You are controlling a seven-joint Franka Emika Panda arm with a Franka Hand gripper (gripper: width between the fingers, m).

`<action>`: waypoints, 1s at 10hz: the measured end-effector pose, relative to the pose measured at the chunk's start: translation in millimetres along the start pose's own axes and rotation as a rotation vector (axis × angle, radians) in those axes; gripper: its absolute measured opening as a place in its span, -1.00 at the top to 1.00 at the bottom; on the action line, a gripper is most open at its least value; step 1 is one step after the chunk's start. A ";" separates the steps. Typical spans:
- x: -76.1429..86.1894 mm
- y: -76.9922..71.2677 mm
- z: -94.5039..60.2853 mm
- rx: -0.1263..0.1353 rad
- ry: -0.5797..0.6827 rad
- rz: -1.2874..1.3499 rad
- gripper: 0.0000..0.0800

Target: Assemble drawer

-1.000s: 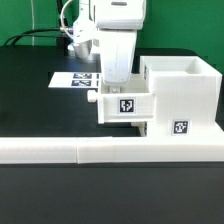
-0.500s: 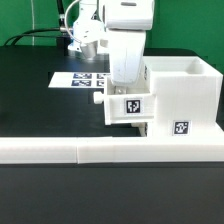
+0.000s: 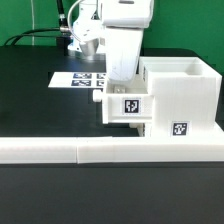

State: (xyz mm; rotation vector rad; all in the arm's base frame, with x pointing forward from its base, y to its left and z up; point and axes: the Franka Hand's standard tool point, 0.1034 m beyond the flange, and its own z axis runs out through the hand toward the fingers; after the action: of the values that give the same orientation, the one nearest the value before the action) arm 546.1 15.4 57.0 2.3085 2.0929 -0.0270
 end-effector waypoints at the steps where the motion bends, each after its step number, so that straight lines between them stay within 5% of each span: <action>1: -0.5 2.3 -1.9 0.003 -0.002 0.001 0.36; 2: -1.7 2.6 -5.1 0.013 -0.008 0.002 0.36; 4: -5.3 7.6 -21.2 0.040 -0.027 0.005 -0.46; 6: -13.5 10.6 -43.4 0.054 -0.045 0.010 -0.59; 8: -39.4 10.3 -66.5 0.070 -0.060 -0.028 -0.62; 10: -65.8 4.1 -65.5 0.105 -0.067 -0.036 -0.62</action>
Offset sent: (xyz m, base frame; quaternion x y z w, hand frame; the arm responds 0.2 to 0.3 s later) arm 0.0110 -0.0047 0.0368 0.0479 -0.0276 0.0011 0.9985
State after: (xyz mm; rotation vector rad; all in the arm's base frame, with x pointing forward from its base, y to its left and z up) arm 543.5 -48.5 124.4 2.2918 2.1496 -0.2170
